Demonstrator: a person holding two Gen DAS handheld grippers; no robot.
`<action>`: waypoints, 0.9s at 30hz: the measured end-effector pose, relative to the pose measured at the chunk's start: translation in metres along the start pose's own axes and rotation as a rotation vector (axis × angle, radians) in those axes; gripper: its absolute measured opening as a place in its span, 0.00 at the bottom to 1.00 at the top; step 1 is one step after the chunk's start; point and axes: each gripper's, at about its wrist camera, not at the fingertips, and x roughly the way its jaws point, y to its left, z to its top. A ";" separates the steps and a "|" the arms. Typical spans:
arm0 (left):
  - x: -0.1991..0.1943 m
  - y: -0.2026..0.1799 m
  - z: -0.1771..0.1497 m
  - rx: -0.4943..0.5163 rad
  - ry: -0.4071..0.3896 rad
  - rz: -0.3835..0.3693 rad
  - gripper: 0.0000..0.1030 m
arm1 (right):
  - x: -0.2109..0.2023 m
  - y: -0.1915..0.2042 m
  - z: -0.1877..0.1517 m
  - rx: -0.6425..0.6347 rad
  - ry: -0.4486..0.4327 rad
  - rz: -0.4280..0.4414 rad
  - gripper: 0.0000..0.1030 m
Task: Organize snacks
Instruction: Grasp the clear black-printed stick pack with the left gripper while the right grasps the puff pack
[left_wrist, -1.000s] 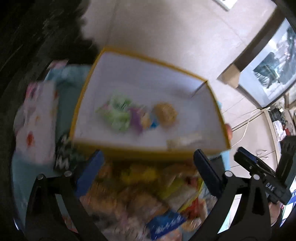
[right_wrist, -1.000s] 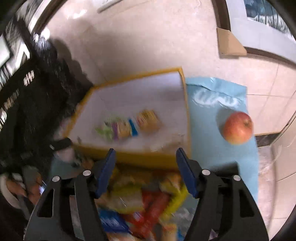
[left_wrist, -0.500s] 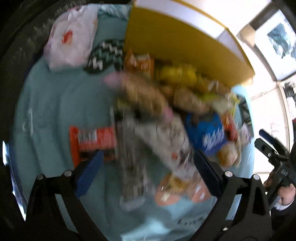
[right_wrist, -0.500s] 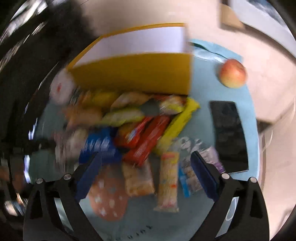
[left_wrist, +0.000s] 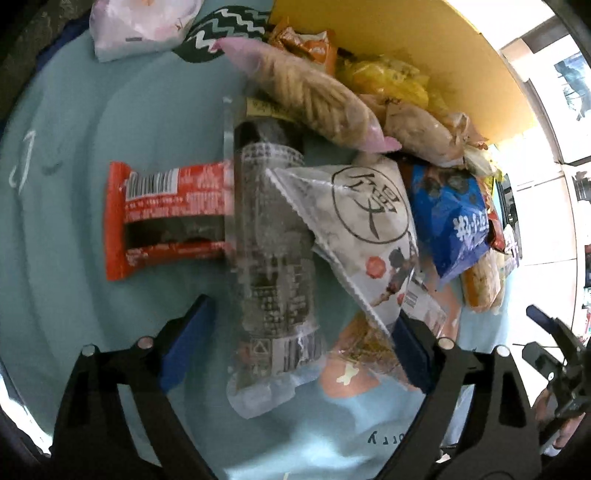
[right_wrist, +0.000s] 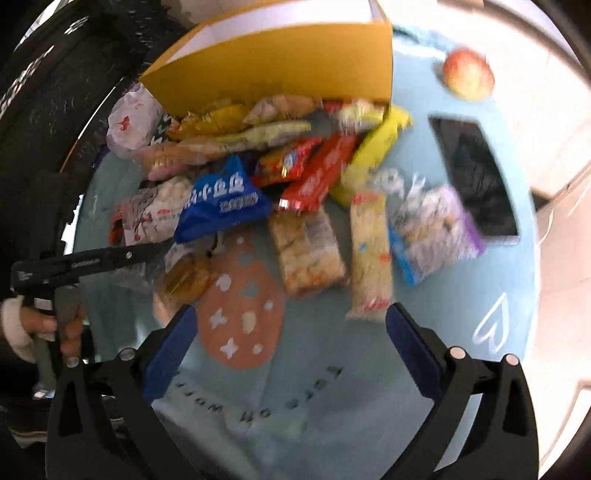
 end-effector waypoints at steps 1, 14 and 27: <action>-0.001 0.002 0.001 0.005 0.001 0.003 0.89 | 0.001 -0.002 -0.001 0.020 0.012 0.012 0.99; -0.005 -0.010 0.003 0.082 -0.012 0.053 0.50 | -0.001 -0.006 -0.009 0.076 -0.032 -0.023 0.99; -0.016 0.018 0.008 -0.007 0.009 0.027 0.27 | 0.066 0.021 0.032 -0.247 -0.016 -0.188 0.76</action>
